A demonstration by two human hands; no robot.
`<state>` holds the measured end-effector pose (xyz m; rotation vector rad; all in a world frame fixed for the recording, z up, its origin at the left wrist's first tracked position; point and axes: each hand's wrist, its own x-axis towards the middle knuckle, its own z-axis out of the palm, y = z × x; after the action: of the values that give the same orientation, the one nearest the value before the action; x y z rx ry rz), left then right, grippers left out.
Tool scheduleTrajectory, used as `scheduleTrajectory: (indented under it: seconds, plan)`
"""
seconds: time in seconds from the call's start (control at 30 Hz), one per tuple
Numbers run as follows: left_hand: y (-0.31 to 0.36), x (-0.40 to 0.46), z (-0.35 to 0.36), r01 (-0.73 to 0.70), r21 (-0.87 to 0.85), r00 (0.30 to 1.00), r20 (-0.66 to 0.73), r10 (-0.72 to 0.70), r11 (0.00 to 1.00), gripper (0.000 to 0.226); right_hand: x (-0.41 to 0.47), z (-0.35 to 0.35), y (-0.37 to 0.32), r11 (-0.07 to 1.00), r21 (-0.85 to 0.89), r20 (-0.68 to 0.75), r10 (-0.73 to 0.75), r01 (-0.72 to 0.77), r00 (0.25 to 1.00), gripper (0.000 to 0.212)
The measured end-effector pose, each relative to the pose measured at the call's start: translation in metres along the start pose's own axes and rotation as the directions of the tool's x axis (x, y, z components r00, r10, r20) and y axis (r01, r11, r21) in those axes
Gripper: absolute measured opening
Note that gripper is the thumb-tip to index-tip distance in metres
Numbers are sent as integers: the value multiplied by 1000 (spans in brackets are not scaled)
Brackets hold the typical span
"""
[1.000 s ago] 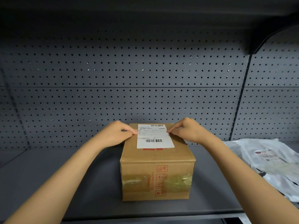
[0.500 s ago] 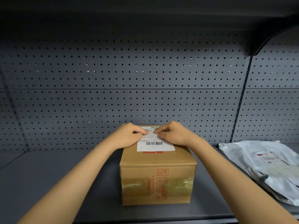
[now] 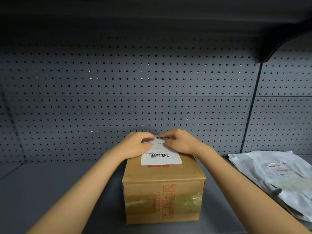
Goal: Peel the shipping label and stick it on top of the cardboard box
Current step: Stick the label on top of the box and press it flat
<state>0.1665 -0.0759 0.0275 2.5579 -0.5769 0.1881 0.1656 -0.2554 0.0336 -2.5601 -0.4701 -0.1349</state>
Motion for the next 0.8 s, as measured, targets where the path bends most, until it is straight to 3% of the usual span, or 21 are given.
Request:
scheduleTrajectory:
  seconds: [0.17, 0.5, 0.63, 0.8]
  plan:
    - [3, 10, 8, 17, -51, 999, 43, -15, 999, 47, 5, 6, -3, 1000, -24, 65, 13, -11, 998, 46]
    - [-20, 4, -5, 97, -16, 995, -4, -97, 995, 43, 2, -6, 19, 988, -80, 8, 137, -136, 991, 37]
    - [-15, 9, -4, 80, 76, 997, -26, -79, 994, 39, 8, -2, 9, 993, -93, 0, 79, -78, 997, 36]
    - [2, 20, 6, 48, 202, 993, 94, -68, 978, 41, 16, 8, -6, 988, -150, 71, 39, -28, 997, 39]
